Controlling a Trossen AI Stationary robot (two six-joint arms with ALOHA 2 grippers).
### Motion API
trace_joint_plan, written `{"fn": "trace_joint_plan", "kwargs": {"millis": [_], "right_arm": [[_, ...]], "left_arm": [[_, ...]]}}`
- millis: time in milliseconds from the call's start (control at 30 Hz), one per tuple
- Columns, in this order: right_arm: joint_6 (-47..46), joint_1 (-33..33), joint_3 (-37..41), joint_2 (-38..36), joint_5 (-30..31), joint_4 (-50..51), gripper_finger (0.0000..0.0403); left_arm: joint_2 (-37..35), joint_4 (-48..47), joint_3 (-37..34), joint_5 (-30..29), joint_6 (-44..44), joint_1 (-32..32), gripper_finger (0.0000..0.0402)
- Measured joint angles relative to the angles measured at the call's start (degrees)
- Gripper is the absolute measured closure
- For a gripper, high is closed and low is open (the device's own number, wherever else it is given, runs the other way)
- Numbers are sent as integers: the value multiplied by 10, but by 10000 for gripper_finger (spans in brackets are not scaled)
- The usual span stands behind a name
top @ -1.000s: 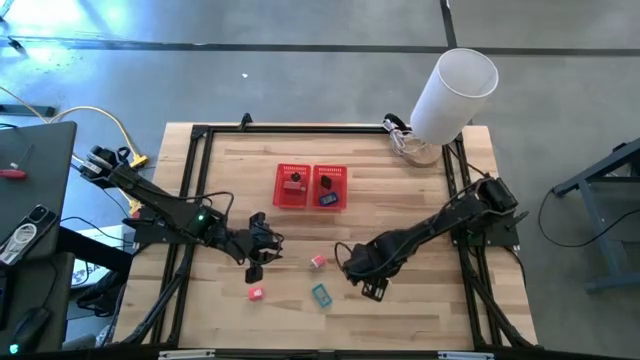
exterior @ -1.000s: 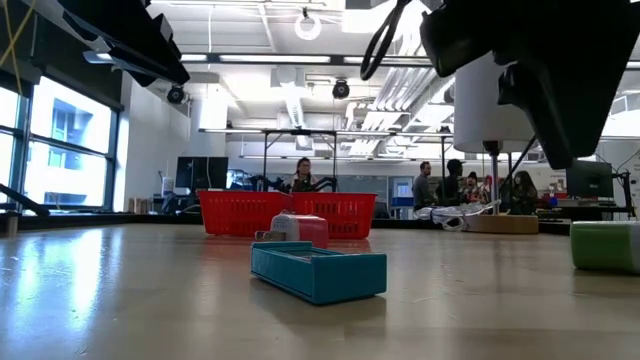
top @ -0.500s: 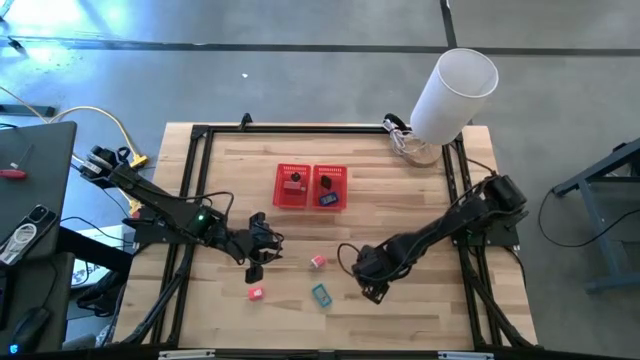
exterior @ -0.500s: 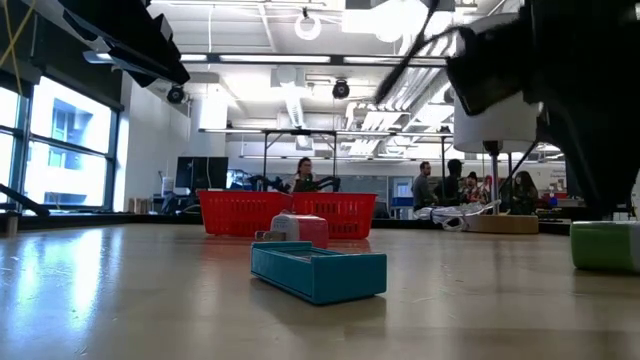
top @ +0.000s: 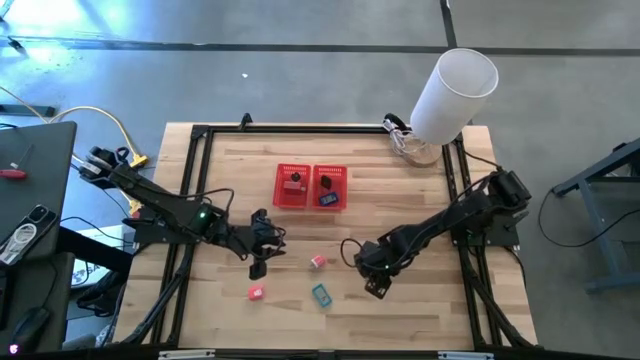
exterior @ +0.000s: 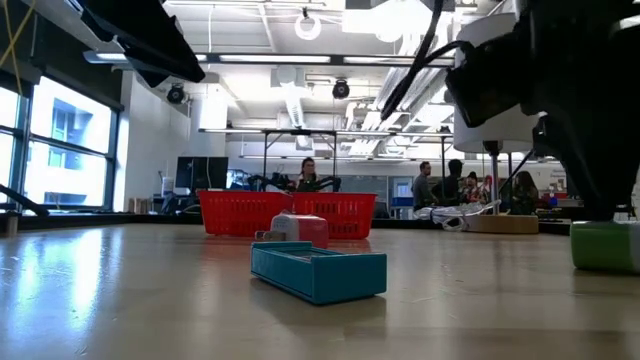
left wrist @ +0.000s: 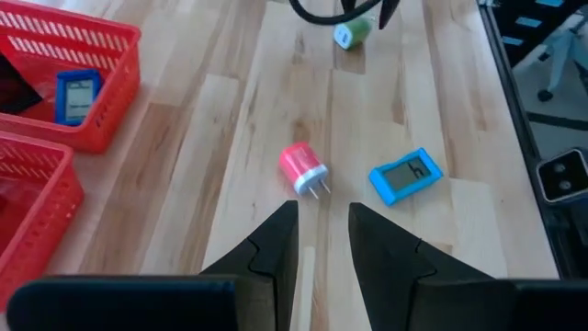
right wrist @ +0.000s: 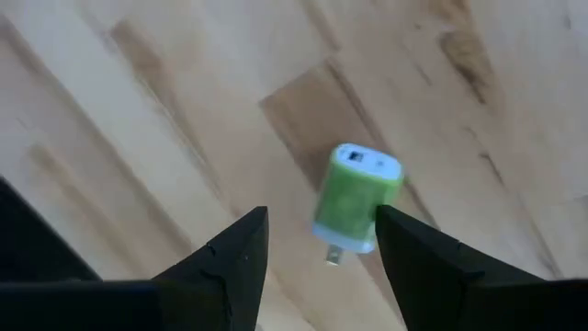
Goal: Pick & Place Office items
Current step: Put the green charger adapter into the left red bin
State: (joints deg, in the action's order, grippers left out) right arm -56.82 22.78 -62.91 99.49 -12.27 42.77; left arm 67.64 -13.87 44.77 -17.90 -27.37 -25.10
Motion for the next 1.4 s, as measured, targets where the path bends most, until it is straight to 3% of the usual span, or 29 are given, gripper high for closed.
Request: {"fn": "trace_joint_plan", "kwargs": {"millis": [233, 667, 1167, 1400], "right_arm": [[43, -11, 1, 1, 2, -2, 213], [-4, -10, 1, 1, 4, -2, 213], [-47, -6, 1, 1, 49, -2, 213], [-45, -6, 1, 26, 38, -2, 213]], "left_arm": [[0, 17, 0, 16, -6, -2, 308], [0, 54, 0, 172, -8, -3, 308], [0, 58, 0, 173, -5, -14, 308], [0, 58, 0, 172, 15, -22, 308]]}}
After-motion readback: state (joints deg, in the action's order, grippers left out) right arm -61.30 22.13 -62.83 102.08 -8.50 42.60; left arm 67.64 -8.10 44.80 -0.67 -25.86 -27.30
